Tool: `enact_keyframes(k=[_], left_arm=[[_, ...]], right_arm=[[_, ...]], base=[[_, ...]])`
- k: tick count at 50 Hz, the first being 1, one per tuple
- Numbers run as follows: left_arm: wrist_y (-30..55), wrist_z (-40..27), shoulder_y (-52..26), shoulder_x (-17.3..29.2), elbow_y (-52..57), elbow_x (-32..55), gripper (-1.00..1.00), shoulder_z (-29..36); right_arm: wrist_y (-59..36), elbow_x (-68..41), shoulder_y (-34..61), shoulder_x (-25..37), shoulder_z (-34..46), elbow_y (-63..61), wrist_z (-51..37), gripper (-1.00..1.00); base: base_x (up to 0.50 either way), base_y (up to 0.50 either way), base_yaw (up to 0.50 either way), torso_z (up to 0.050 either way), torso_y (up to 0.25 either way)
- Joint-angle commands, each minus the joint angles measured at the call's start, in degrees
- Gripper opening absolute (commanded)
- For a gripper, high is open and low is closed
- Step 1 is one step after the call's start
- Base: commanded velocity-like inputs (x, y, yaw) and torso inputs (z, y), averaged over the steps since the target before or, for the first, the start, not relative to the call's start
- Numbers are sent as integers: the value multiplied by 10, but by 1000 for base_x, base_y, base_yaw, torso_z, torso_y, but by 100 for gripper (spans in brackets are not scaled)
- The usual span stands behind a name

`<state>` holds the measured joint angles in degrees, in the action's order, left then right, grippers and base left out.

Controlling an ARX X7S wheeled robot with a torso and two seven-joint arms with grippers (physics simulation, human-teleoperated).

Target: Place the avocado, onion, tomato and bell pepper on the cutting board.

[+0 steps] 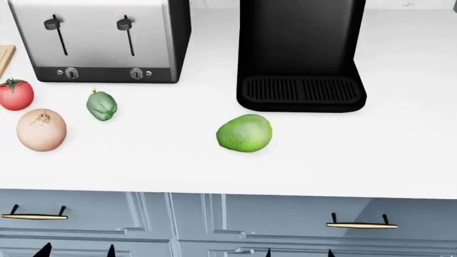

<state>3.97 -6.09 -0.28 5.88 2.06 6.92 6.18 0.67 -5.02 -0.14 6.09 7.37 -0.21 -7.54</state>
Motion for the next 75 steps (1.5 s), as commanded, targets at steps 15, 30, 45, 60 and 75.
enact_keyframes(k=[15, 30, 45, 60, 75], left_arm=[[415, -32, -145, 116, 480, 163, 100, -122], [557, -62, -250, 152, 560, 254, 100, -183], [575, -81, -274, 166, 564, 281, 100, -182], [584, -105, -280, 176, 568, 322, 100, -173], [833, -358, -545, 273, 443, 924, 100, -147]], right_arm=[[-542, -57, 162, 109, -60, -563, 9, 100], [-573, -362, 260, 284, -67, -596, -244, 100], [-566, -386, 277, 322, -33, -591, -289, 100], [-538, -415, 275, 333, -41, -578, -298, 100], [-603, -471, 309, 327, -40, -574, -372, 100]], base=[[0, 0, 0, 0, 0], [36, 0, 0, 0, 0], [500, 29, 0, 0, 0], [296, 80, 0, 0, 0], [83, 0, 0, 0, 1]])
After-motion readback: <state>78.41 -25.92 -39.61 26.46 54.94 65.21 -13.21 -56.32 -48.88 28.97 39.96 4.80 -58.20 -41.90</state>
